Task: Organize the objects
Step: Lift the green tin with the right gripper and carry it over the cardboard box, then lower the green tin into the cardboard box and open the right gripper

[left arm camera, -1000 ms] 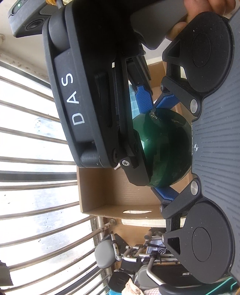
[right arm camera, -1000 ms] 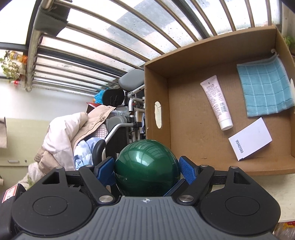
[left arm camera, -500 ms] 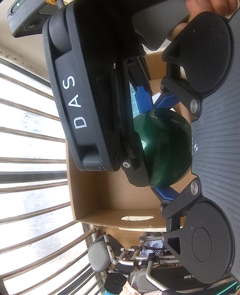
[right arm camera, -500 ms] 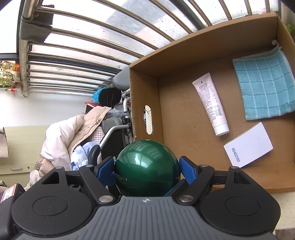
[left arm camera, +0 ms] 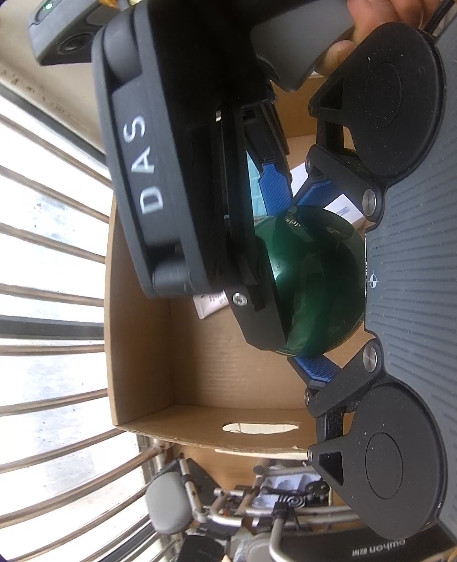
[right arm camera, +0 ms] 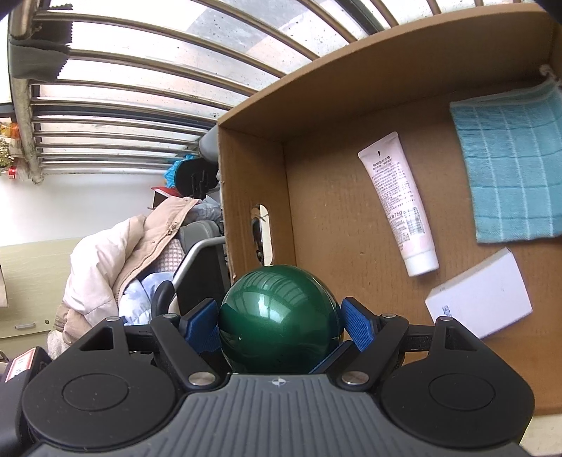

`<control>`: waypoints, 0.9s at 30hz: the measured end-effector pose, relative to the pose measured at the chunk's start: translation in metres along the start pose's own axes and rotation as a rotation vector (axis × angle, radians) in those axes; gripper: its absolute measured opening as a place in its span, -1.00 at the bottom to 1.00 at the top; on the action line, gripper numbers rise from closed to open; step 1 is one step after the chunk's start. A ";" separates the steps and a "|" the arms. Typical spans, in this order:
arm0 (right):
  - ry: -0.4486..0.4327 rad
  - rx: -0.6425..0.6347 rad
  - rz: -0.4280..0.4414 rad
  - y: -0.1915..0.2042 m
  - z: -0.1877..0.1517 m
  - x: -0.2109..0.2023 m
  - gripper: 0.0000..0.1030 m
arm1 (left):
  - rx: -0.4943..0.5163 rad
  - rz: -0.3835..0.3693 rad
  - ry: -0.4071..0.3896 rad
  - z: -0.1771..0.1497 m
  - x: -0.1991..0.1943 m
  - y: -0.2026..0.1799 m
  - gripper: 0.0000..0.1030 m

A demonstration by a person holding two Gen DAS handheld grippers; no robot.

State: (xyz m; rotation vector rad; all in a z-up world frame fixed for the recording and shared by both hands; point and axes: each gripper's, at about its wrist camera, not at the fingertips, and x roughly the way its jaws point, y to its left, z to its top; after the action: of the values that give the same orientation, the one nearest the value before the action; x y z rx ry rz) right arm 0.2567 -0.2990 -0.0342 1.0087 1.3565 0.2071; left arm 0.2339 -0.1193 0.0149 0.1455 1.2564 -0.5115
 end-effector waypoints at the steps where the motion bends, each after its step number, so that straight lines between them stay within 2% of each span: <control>1: 0.004 -0.003 0.000 -0.001 0.003 0.004 0.56 | -0.010 -0.003 0.002 0.002 0.004 0.003 0.62; 14: 0.089 -0.060 -0.010 -0.021 0.056 0.062 0.56 | -0.059 0.024 0.086 0.022 0.067 0.028 0.62; 22: 0.162 -0.073 0.028 -0.036 0.074 0.098 0.57 | -0.032 0.105 0.128 0.017 0.089 0.034 0.62; 27: 0.191 -0.096 0.037 -0.040 0.076 0.115 0.59 | -0.035 0.118 0.153 0.010 0.096 0.036 0.62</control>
State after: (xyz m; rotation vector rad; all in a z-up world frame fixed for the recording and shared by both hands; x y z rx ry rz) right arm 0.3373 -0.2834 -0.1521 0.9522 1.4867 0.4017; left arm 0.2794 -0.1191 -0.0776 0.2316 1.3966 -0.3821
